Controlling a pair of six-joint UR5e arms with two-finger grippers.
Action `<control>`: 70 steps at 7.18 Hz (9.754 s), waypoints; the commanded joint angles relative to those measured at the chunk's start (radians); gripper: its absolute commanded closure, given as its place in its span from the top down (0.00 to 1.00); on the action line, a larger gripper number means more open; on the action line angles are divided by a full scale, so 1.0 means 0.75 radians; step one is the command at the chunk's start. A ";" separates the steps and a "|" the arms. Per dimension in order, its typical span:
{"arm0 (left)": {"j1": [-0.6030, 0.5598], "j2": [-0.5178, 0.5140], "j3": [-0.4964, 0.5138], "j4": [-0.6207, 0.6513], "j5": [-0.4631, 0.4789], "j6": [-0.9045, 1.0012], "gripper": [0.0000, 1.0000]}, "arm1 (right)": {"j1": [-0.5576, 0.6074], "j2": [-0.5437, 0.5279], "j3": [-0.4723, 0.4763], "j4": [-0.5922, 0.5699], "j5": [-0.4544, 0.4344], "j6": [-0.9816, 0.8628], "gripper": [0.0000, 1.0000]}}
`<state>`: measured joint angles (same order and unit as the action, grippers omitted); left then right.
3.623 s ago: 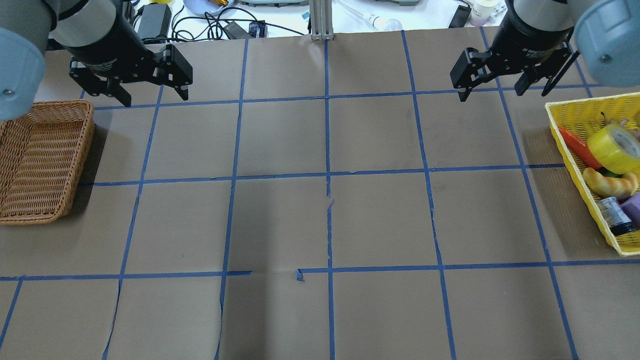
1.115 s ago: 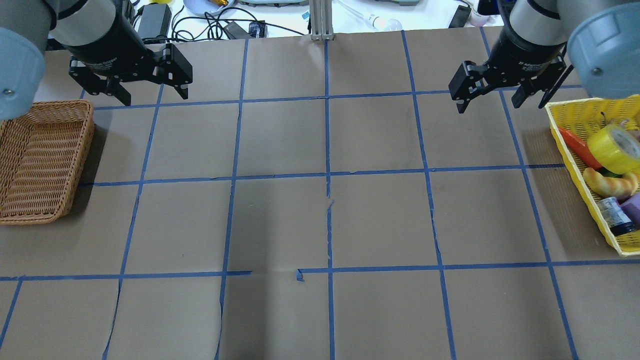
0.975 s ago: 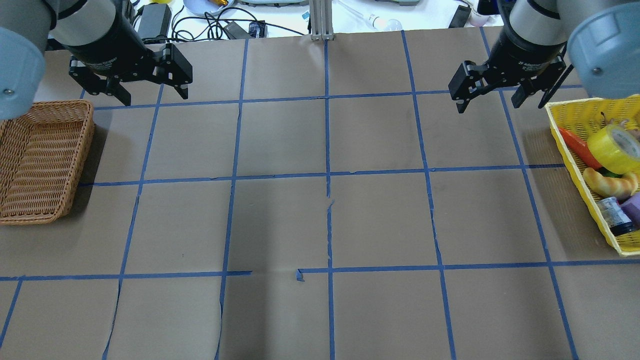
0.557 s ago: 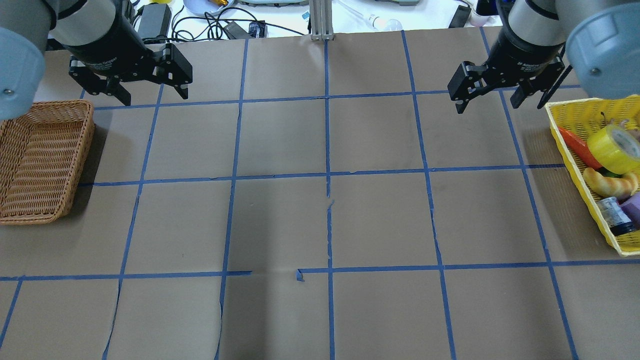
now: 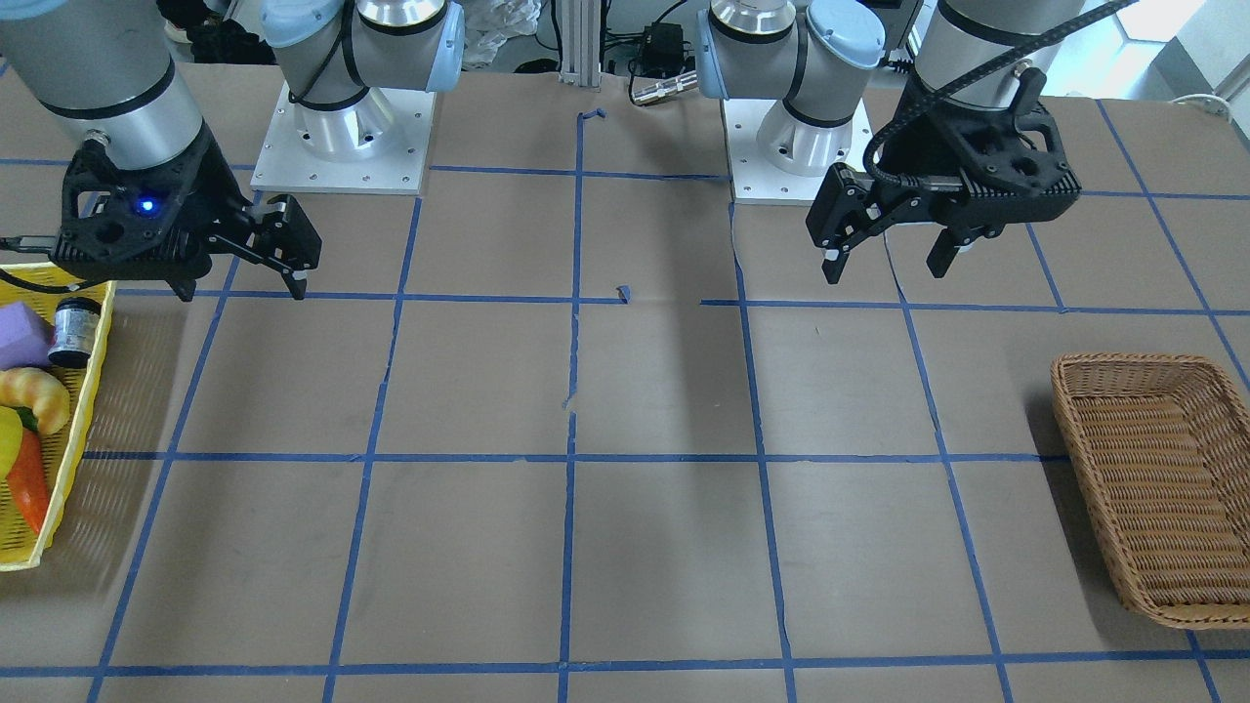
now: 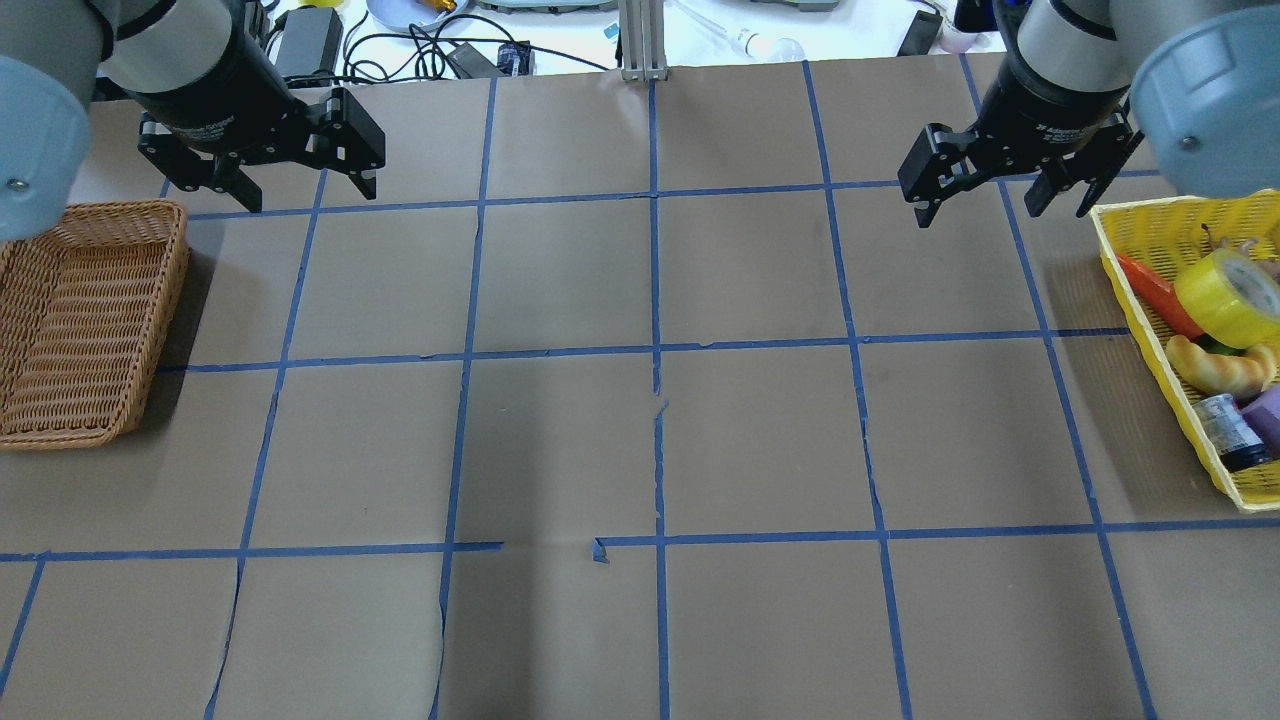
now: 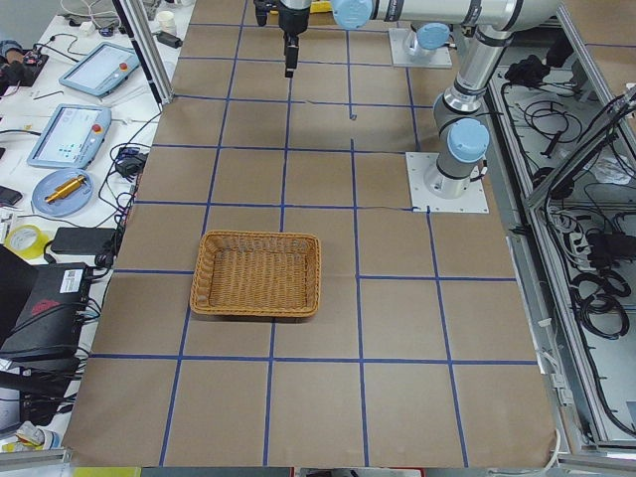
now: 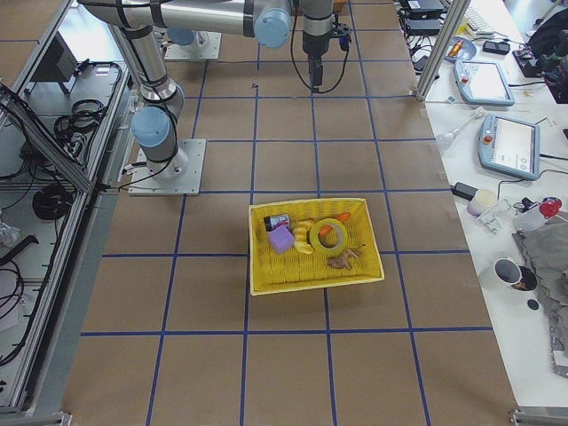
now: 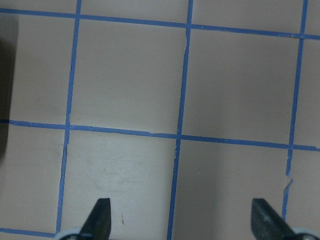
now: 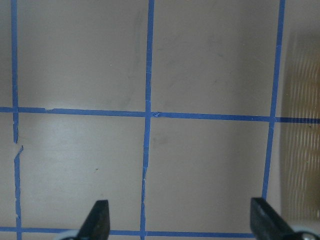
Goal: Transfer tape with both arms
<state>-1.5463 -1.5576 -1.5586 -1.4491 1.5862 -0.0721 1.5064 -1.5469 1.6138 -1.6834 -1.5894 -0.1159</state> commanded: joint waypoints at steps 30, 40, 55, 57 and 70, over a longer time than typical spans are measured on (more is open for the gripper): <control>0.002 -0.001 -0.002 0.018 -0.002 0.004 1.00 | -0.678 0.282 0.080 -0.390 -0.081 -0.802 0.00; 0.002 -0.001 -0.004 0.020 -0.002 0.004 1.00 | 0.599 0.688 -0.082 -0.521 0.233 1.332 0.00; -0.333 -0.299 -0.177 0.436 -0.098 -0.258 1.00 | -0.053 0.259 -0.170 -0.060 -0.198 0.224 1.00; -0.405 -0.398 -0.312 0.657 -0.098 -0.258 1.00 | -0.039 0.195 -0.125 -0.042 -0.200 0.208 1.00; -0.483 -0.480 -0.342 0.808 0.108 -0.268 0.06 | 0.078 0.126 -0.076 -0.081 -0.026 0.112 1.00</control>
<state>-1.9140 -1.9487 -1.8709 -0.8166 1.6005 -0.3013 1.5646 -1.4531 1.5549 -1.7434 -1.6091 -0.0320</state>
